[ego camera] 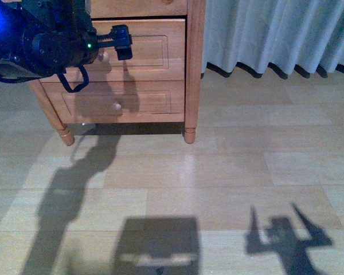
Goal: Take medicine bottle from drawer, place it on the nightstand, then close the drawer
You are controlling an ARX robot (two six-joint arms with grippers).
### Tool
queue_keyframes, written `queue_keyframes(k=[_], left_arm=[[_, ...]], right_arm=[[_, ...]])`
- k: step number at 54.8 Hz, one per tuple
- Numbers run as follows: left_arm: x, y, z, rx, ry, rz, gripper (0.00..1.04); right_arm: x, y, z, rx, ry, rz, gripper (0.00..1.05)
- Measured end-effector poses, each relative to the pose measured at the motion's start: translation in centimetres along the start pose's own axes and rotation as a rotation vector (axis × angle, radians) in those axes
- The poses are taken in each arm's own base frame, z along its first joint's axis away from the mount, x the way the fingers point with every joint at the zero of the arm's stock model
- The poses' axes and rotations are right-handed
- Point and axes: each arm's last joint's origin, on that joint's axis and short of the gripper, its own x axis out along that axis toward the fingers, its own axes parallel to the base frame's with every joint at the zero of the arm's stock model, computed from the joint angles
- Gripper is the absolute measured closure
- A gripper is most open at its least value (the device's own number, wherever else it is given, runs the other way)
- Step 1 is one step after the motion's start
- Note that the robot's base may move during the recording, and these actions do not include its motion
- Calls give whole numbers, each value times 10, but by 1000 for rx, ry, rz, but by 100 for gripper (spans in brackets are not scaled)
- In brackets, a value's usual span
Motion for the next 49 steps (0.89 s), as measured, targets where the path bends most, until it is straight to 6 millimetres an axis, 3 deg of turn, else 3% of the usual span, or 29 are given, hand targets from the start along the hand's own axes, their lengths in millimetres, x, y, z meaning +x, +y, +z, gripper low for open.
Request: queue_keyframes(k=[19, 45, 49], left_arm=[[12, 0, -25, 3, 24, 16, 6], [21, -8, -17, 3, -41, 16, 6], [23, -8, -20, 5, -37, 20, 13]], right_arm=[[0, 0, 0, 0, 0, 0, 7], [0, 0, 0, 0, 0, 0, 7], [0, 0, 0, 0, 0, 0, 7]])
